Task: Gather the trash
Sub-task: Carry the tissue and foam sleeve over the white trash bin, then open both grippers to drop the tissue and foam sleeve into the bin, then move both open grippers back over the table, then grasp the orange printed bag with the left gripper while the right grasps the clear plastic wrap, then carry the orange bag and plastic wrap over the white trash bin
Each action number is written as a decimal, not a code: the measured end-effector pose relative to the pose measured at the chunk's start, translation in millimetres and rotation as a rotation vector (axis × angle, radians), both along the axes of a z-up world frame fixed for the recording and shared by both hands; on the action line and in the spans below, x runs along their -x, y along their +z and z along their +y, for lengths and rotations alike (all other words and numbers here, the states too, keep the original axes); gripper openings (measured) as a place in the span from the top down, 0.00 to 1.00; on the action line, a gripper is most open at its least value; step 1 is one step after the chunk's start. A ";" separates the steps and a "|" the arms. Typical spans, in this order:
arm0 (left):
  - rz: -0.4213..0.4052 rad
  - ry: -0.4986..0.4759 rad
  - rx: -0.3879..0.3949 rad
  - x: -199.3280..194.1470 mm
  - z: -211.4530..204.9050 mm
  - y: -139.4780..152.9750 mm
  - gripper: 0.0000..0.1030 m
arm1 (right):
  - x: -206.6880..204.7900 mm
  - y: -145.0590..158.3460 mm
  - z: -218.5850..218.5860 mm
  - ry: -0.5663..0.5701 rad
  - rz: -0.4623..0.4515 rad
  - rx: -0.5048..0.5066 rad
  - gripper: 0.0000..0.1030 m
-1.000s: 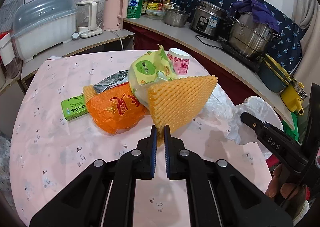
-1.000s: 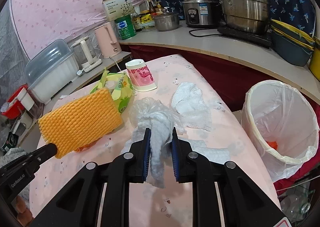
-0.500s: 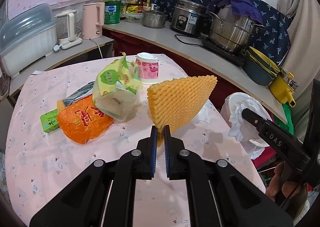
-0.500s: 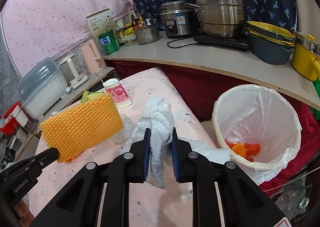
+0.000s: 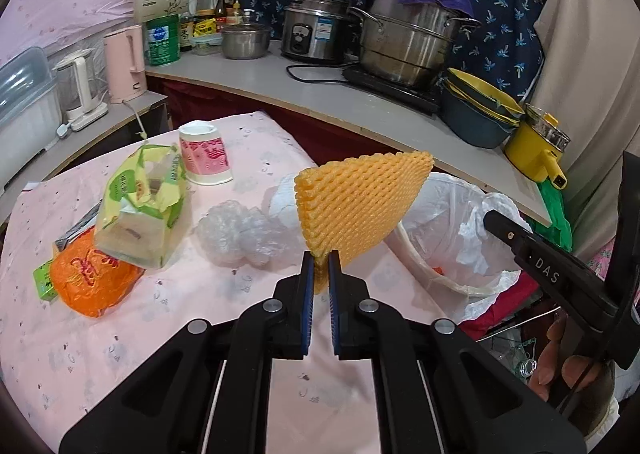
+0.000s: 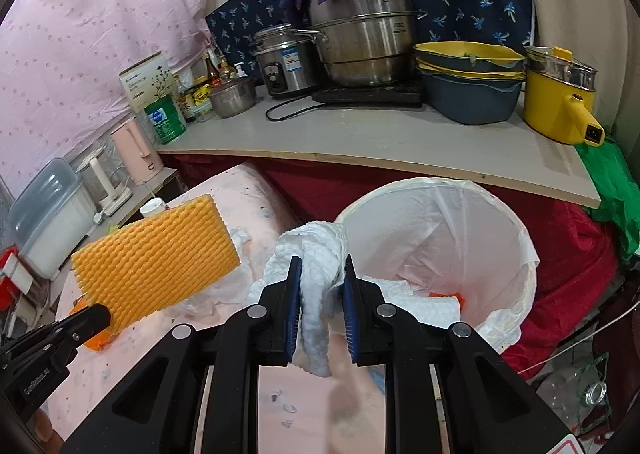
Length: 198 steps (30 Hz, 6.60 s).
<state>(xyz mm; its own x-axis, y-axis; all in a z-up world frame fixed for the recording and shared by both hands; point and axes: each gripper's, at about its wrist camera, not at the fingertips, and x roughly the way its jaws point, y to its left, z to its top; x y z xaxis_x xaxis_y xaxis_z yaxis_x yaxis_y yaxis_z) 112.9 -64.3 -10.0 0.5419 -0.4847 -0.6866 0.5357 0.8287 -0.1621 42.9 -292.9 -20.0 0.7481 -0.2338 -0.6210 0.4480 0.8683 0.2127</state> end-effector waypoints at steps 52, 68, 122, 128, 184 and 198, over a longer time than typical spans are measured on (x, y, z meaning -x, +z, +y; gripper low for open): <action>0.014 -0.059 -0.063 -23.5 -123.4 -19.1 0.61 | -8.4 -12.0 -93.4 -0.094 -0.033 -0.008 0.64; -0.011 0.098 -0.035 -29.7 -38.9 -5.8 0.49 | -23.4 10.0 -22.2 0.045 -0.041 0.025 0.64; 0.225 0.490 0.024 -117.6 193.5 -98.7 0.54 | -178.4 -84.4 149.9 0.386 0.213 0.042 0.40; 0.209 0.457 0.031 -109.8 189.5 -90.9 0.77 | -177.1 -83.1 155.0 0.406 0.213 0.025 0.60; -0.051 0.118 0.040 16.8 -12.7 25.7 0.82 | 27.5 30.4 -18.5 0.102 -0.084 0.024 0.70; -0.004 -0.068 -0.017 20.4 -124.3 1.3 0.82 | 55.8 -3.2 -103.5 -0.057 -0.058 -0.033 0.70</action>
<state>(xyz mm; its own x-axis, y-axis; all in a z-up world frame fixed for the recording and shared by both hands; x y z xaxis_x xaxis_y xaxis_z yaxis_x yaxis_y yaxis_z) 92.5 -188.6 -8.7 0.5111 -0.5083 -0.6931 0.5913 0.7932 -0.1456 -12.9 -396.4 -23.2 0.7690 -0.2570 -0.5853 0.4826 0.8338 0.2680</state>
